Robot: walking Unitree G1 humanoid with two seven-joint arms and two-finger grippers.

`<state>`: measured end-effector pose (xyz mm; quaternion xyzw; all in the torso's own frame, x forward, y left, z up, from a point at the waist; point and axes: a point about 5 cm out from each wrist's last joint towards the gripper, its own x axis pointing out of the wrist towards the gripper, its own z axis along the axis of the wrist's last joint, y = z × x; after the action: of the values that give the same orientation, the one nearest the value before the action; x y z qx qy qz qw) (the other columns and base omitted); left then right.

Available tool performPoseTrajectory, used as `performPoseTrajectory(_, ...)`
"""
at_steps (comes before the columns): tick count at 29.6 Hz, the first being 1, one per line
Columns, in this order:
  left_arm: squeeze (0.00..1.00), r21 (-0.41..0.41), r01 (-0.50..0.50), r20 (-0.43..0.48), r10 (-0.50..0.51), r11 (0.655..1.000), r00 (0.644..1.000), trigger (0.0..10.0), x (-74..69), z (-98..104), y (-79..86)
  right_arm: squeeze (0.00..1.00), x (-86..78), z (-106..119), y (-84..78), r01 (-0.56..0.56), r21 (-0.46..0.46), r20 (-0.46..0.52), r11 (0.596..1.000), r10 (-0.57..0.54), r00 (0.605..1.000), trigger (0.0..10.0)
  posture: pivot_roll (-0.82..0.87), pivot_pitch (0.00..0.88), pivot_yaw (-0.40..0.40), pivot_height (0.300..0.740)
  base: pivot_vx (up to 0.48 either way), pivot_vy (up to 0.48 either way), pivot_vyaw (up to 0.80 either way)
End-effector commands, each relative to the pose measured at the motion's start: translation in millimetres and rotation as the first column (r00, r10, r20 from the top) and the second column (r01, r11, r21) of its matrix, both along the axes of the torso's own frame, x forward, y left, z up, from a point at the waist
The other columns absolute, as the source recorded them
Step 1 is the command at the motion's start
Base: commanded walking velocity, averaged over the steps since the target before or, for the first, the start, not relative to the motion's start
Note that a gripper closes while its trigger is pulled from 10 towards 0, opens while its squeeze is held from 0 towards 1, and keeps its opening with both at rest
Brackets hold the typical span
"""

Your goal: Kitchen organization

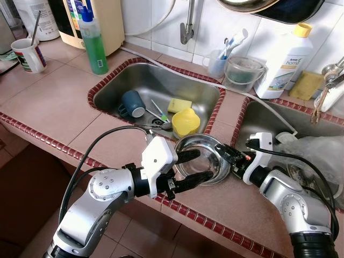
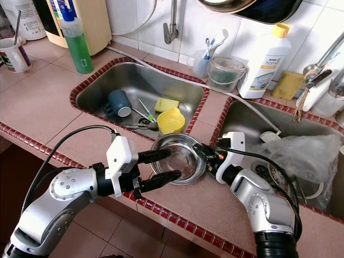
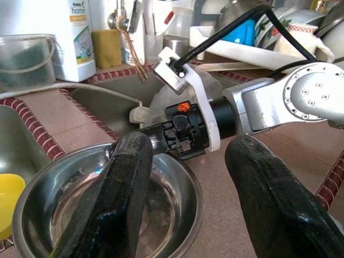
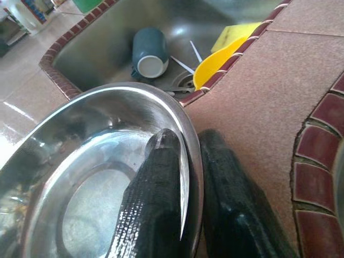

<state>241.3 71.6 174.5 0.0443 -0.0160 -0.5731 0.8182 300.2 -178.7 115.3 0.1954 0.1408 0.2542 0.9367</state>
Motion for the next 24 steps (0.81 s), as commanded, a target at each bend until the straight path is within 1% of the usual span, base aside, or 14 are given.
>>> performPoseTrajectory(1,0.0,0.005,0.014,0.02,-0.014,1.0,1.0,10.0,-2.7,3.7,-2.1,0.0,1.7,3.6,-6.0,0.014,0.019,0.005,1.0,-0.014,1.0,0.0,0.08,0.081,-0.064,0.74,0.0,0.0,0.0)
performPoseTrajectory(5,0.0,0.004,0.009,0.023,-0.009,1.0,1.0,10.0,-1.6,4.5,-1.3,0.0,1.9,7.0,-6.0,0.017,0.048,0.021,0.999,-0.018,1.0,0.0,0.08,0.079,-0.064,0.74,0.0,0.0,0.0)
performPoseTrajectory(11,0.0,-0.001,-0.017,0.033,0.017,1.0,0.999,10.0,3.2,6.5,1.9,0.0,1.9,17.8,-8.2,0.033,0.134,0.071,0.99,-0.043,0.997,0.0,0.08,0.077,-0.062,0.74,0.0,0.0,0.0)
performPoseTrajectory(13,0.0,-0.001,-0.02,0.034,0.02,1.0,0.999,10.0,3.8,6.6,2.3,0.0,1.9,18.2,-8.2,0.036,0.137,0.073,0.99,-0.046,0.996,0.0,0.08,0.077,-0.062,0.74,0.0,0.0,0.0)
performPoseTrajectory(18,0.0,-0.009,-0.058,0.052,0.059,0.998,0.997,10.0,11.2,10.1,5.4,0.0,4.0,26.6,-7.1,0.044,0.168,0.132,0.985,-0.067,0.989,0.0,0.09,0.075,-0.06,0.74,0.0,0.0,0.0)
performPoseTrajectory(19,0.0,-0.009,-0.058,0.052,0.059,0.998,0.997,10.0,11.2,10.1,5.4,0.0,4.0,26.6,-7.1,0.044,0.168,0.132,0.985,-0.067,0.989,0.0,0.09,0.075,-0.06,0.74,0.0,0.0,0.0)
performPoseTrajectory(20,0.0,-0.04,-0.114,0.056,0.116,0.993,0.992,10.0,19.8,13.8,8.2,0.0,5.0,33.4,-4.7,0.05,0.203,0.174,0.978,-0.087,0.981,0.0,0.09,0.069,-0.055,0.74,0.0,0.0,0.0)
performPoseTrajectory(21,0.0,-0.053,-0.136,0.055,0.139,0.989,0.989,10.0,23.2,15.0,9.4,0.0,5.3,35.8,-3.8,0.053,0.215,0.191,0.975,-0.095,0.977,0.0,0.09,0.069,-0.055,0.74,0.0,0.0,0.0)
performPoseTrajectory(22,0.0,-0.053,-0.136,0.055,0.139,0.989,0.989,10.0,23.2,15.0,9.4,0.0,5.3,35.8,-3.8,0.053,0.215,0.191,0.975,-0.095,0.977,0.0,0.09,0.069,-0.055,0.74,0.0,0.0,0.0)
performPoseTrajectory(23,0.0,-0.069,-0.18,0.059,0.184,0.981,0.981,10.0,28.9,17.0,11.7,0.0,5.2,38.7,-2.2,0.058,0.218,0.218,0.974,-0.106,0.97,0.0,0.1,0.063,-0.054,0.74,0.0,0.0,0.0)
performPoseTrajectory(24,0.0,-0.082,-0.241,0.065,0.246,0.967,0.967,10.0,36.8,18.8,15.2,0.0,5.0,41.6,0.0,0.065,0.218,0.249,0.974,-0.12,0.961,0.7,0.1,0.06,-0.054,0.74,0.0,0.0,0.0)
